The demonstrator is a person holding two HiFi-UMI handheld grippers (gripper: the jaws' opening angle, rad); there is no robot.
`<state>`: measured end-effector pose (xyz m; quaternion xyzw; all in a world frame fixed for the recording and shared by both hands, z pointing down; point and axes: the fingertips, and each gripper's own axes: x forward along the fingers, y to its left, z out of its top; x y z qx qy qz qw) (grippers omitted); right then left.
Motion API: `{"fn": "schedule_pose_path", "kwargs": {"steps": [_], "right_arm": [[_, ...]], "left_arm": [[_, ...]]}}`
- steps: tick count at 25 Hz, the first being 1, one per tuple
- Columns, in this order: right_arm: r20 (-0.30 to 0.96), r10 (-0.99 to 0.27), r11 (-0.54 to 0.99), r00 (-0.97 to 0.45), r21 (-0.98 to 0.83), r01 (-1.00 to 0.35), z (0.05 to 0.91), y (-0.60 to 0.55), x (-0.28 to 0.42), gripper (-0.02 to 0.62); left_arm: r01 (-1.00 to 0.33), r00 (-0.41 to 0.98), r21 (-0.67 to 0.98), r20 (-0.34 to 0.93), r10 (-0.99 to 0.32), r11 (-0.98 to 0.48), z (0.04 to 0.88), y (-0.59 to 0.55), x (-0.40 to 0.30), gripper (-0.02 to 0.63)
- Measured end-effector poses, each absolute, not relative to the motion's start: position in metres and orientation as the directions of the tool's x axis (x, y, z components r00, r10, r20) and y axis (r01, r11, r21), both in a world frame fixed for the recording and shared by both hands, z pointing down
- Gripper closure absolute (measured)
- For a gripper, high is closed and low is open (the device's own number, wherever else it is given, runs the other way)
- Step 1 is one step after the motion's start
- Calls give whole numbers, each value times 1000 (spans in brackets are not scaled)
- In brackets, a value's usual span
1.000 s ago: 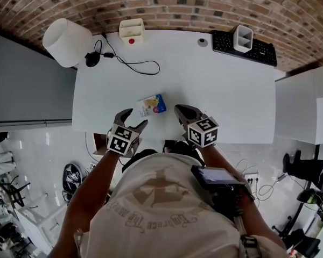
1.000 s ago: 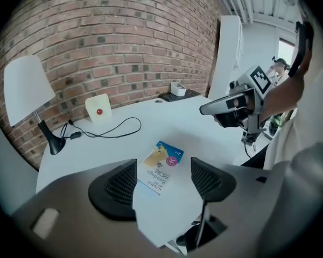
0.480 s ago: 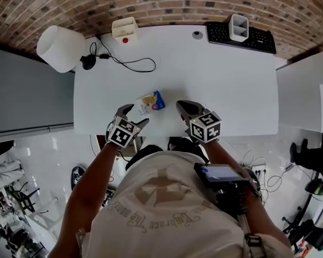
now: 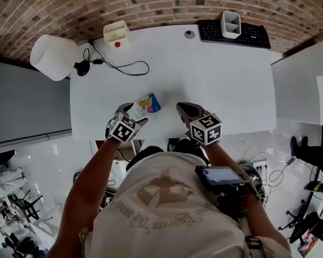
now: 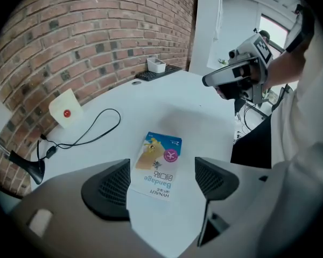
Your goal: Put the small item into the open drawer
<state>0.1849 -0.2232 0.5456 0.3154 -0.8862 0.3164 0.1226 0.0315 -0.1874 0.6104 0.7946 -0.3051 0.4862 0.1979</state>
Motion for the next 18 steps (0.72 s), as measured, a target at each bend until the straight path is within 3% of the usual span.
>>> {"fn": "schedule_pose_path", "kwargs": {"steps": [9,18], "right_arm": [[437,-497,574,-749,-482,-662,548,-228,190,589],[446,-540,527,-714,-483,-699,547,-236,212,589]], "left_arm": [[-566,327,11,921,-212,-824,628,-204,41,229],[-565,303,70,944,-128,-822,650,-213,42,225]]}}
